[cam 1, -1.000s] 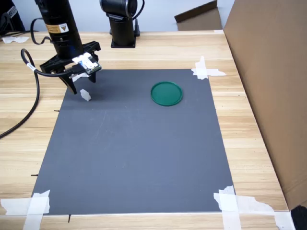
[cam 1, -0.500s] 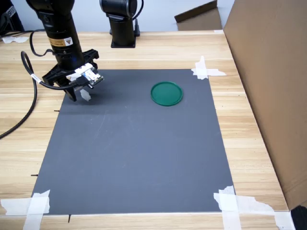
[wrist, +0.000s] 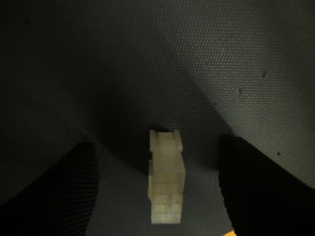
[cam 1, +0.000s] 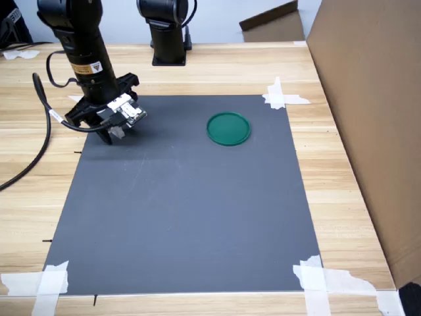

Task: Grasp a white terminal and put it in the green lid.

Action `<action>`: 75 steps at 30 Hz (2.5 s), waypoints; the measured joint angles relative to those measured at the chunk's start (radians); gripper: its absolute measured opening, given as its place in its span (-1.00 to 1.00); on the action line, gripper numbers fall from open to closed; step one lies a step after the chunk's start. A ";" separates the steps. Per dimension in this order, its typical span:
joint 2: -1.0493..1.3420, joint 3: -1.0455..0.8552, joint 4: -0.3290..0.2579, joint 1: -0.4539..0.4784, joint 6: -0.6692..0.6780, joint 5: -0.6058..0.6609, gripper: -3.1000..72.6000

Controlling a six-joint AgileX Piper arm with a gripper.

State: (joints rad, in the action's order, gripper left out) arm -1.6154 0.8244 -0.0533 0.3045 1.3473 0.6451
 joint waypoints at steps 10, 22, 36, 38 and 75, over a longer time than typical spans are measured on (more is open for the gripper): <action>-0.007 0.000 0.000 0.000 -0.005 0.001 0.34; -0.007 0.000 -0.003 0.000 -0.035 -0.014 -0.68; 0.097 0.322 -0.077 -0.086 -0.221 0.370 -0.68; 0.097 0.337 -0.077 -0.113 -0.240 0.384 -0.68; 0.053 0.072 -0.005 -0.735 -0.362 0.084 -0.68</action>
State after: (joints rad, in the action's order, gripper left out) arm -1.5621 0.8965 -0.0587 -0.4301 0.9856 0.7294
